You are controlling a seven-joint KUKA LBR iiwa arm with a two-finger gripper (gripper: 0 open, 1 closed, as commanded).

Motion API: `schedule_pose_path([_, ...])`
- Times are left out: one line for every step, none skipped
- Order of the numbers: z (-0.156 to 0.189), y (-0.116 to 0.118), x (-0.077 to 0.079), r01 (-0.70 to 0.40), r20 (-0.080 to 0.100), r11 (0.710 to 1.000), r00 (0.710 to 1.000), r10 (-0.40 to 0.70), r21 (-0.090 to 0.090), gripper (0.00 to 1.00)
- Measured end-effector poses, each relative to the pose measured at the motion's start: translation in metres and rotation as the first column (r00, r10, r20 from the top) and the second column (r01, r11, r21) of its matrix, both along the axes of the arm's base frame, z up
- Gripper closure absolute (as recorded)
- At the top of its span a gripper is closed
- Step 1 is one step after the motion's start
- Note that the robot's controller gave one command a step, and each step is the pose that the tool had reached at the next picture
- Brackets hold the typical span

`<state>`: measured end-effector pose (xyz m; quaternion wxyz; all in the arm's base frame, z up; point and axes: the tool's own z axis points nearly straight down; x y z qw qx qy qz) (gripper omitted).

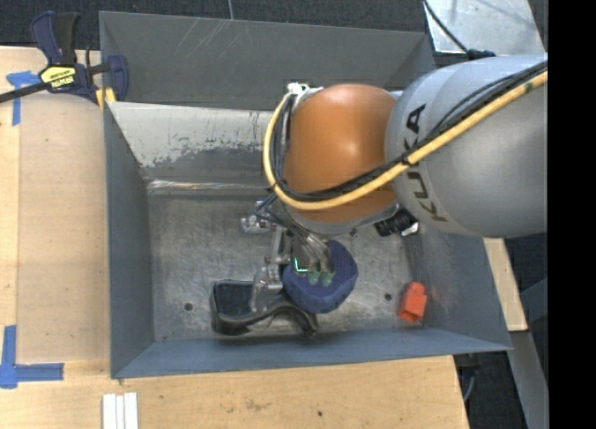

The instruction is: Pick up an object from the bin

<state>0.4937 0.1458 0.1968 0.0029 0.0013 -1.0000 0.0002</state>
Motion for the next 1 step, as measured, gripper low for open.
schedule_pose_path([-0.1010,-0.0232,-0.0059,-0.062,0.006,0.998,0.998,0.062,0.003,0.00])
